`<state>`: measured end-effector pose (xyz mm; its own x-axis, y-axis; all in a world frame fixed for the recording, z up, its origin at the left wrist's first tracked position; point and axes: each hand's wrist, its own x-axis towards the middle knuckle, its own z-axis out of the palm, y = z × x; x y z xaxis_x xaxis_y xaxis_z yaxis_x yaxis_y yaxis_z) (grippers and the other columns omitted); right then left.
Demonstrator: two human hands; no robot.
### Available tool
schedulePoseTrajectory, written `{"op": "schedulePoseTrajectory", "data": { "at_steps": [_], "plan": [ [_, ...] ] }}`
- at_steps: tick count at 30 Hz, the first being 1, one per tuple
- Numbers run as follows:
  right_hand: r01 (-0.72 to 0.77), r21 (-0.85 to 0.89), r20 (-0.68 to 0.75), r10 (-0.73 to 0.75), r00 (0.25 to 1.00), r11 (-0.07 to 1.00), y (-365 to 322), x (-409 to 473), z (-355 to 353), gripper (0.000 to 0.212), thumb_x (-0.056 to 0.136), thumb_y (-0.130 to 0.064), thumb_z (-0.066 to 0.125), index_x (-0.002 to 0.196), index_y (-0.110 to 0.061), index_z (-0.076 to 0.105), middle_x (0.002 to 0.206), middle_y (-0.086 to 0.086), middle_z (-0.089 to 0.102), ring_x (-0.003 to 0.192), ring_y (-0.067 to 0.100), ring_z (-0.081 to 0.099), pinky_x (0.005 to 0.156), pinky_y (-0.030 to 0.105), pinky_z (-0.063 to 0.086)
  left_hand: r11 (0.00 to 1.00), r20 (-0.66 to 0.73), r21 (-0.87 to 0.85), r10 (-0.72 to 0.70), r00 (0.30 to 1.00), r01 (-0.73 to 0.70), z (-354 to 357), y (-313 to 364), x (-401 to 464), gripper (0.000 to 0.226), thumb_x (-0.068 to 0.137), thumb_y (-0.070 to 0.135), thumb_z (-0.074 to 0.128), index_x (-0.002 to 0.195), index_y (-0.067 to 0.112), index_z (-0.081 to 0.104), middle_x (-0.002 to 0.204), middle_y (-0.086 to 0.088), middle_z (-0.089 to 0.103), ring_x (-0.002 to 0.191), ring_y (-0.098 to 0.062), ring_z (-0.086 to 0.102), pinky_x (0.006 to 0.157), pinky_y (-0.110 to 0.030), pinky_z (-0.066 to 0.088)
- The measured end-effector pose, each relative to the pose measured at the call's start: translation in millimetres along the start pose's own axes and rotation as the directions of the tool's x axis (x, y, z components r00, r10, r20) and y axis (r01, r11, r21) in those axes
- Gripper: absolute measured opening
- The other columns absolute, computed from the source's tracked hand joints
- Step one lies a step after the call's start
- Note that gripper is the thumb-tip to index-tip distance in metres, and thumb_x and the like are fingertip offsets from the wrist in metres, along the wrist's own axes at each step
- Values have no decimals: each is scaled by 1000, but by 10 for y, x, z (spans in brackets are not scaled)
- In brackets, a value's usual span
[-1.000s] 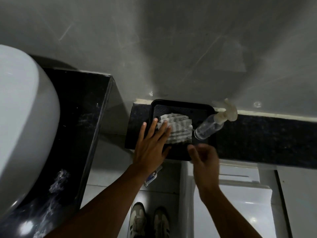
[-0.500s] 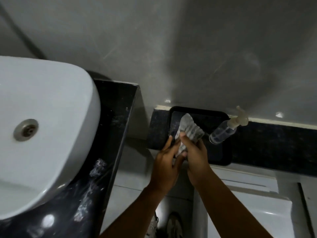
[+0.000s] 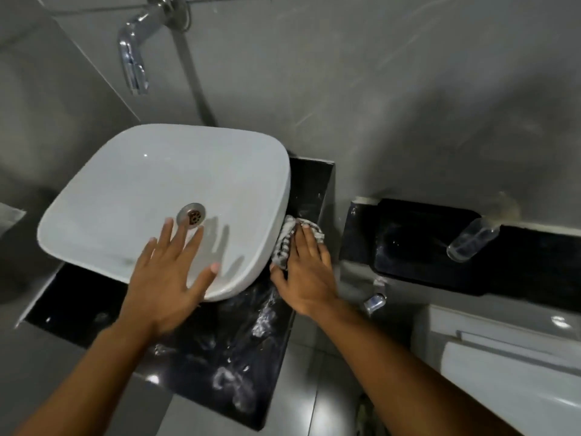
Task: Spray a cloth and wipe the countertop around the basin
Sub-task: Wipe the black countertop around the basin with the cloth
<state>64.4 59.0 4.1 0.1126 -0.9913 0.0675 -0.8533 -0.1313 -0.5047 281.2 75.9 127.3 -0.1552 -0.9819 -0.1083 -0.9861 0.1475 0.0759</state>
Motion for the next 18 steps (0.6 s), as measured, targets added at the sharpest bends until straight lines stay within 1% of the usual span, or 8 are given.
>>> {"op": "schedulePoseTrajectory", "data": {
  "at_steps": [3, 7, 9, 12, 14, 16, 17, 18],
  "plan": [
    [-8, -82, 38, 11, 999, 997, -51, -64, -36, 78, 94, -53, 32, 153, -4, 18, 163, 12, 16, 151, 22, 3, 121, 43, 5, 995, 47, 50, 85, 995, -87, 77, -99, 25, 81, 86, 70, 4, 155, 29, 10, 165, 3, -3, 150, -13, -13, 123, -43, 2],
    [119, -132, 121, -103, 987, 984, -459, -798, -30, 76, 97, -58, 24, 154, -8, 19, 164, 11, 13, 151, 24, -2, 122, 44, 4, 992, 45, 72, 102, 994, -105, 49, -73, 43, 75, 89, 63, 8, 155, 27, 14, 166, 0, 5, 152, -17, -7, 123, -45, 4],
    [197, -109, 154, -179, 972, 974, -736, -1438, 121, 77, 95, -59, 29, 153, -9, 22, 163, 10, 16, 150, 27, 1, 121, 45, 5, 992, 57, 72, 96, 994, -100, 49, -67, 29, 75, 88, 60, 9, 155, 26, 14, 166, -1, 5, 152, -18, -7, 123, -44, 3],
    [176, -67, 165, -163, 973, 982, -967, -2078, 333, 79, 92, -60, 36, 153, -10, 24, 163, 6, 15, 150, 26, 8, 115, 41, 8, 989, 70, 93, 105, 992, -111, 29, -53, 36, 76, 86, 58, 7, 155, 26, 14, 166, -2, 6, 152, -19, -6, 123, -44, 3],
    [173, -110, 122, -159, 980, 979, -963, -2088, 357, 72, 91, -52, 41, 149, -11, 36, 160, 3, 24, 147, 25, 22, 116, 40, 16, 990, 60, 87, 110, 992, -115, 22, -48, 53, 76, 85, 57, 7, 155, 26, 15, 166, -1, 8, 152, -19, -5, 122, -43, 3],
    [142, -164, 82, -130, 988, 976, -898, -1860, 312, 64, 88, -44, 45, 143, -11, 46, 156, 4, 33, 143, 26, 32, 115, 43, 32, 989, 31, 78, 122, 992, -124, 43, -55, 63, 77, 85, 57, 7, 154, 26, 16, 166, -1, 10, 152, -19, -2, 122, -43, 4],
    [113, -161, 70, -103, 992, 980, -833, -1681, 293, 63, 87, -39, 49, 144, -10, 45, 156, 6, 34, 144, 27, 31, 112, 45, 38, 989, 16, 76, 126, 992, -127, 55, -62, 70, 77, 84, 58, 6, 154, 27, 17, 166, 0, 11, 152, -19, -1, 122, -43, 5],
    [74, -134, 64, -66, 996, 988, -747, -1467, 284, 65, 88, -34, 53, 146, -9, 40, 158, 8, 31, 146, 30, 26, 111, 48, 37, 989, 6, 76, 128, 992, -128, 66, -72, 75, 78, 83, 58, 5, 154, 27, 16, 166, 1, 11, 153, -19, 0, 122, -43, 6]
  ]
}}
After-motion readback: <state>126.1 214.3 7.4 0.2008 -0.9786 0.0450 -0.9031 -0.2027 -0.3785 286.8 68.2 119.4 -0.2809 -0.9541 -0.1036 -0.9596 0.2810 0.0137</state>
